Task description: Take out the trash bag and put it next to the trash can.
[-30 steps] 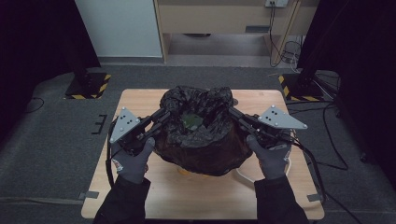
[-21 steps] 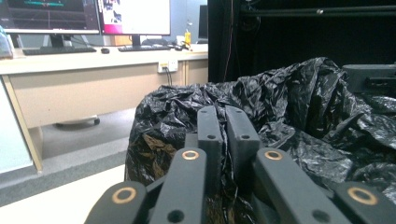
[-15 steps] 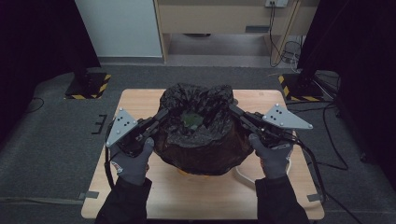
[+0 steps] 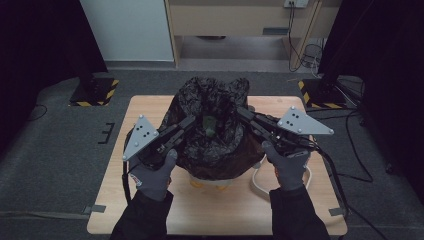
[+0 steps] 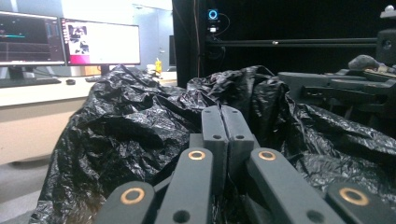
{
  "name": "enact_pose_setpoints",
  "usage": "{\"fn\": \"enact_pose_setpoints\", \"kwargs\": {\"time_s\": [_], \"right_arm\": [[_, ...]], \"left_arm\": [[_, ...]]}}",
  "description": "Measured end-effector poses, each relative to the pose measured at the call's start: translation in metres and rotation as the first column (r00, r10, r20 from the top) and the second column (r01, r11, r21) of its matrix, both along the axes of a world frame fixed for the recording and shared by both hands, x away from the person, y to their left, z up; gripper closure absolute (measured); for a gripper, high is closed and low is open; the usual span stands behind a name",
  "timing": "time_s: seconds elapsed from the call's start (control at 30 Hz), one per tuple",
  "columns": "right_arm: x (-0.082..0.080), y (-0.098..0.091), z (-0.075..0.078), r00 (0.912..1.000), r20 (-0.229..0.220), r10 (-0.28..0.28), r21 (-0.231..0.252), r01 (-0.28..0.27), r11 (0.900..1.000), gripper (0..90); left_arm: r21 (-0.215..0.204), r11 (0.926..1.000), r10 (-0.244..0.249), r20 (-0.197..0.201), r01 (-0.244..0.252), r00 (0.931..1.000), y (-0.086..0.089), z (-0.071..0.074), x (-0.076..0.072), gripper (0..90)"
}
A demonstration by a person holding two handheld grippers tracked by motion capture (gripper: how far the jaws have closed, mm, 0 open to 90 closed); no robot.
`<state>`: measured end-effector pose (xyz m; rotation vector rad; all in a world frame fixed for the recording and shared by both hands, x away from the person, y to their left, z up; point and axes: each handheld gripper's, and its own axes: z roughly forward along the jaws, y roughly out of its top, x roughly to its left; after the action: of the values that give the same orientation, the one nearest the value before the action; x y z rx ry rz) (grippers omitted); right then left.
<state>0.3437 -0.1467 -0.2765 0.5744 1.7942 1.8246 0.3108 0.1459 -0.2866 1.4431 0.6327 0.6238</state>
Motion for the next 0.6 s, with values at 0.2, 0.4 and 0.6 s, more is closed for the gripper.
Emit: {"fn": "enact_pose_setpoints", "kwargs": {"time_s": [0.2,0.4,0.6], "right_arm": [[-0.002,0.011,0.007,0.9988,0.019,0.045,-0.008,-0.044,0.999,90.0],[-0.004,0.023,0.009,0.9957,0.026,0.089,-0.019,-0.089,0.9959,90.0],[-0.004,0.03,0.009,0.9929,0.028,0.115,-0.028,-0.114,0.993,90.0]], "left_arm": [[-0.009,0.9996,-0.025,0.008,0.025,0.9997,-0.011,0.001,0.0,89.6],[-0.024,0.9985,-0.049,0.017,0.05,0.9986,-0.018,0.004,-0.001,89.8],[-0.049,0.9957,-0.078,0.013,0.079,0.9968,-0.021,0.004,0.0,89.7]]}}
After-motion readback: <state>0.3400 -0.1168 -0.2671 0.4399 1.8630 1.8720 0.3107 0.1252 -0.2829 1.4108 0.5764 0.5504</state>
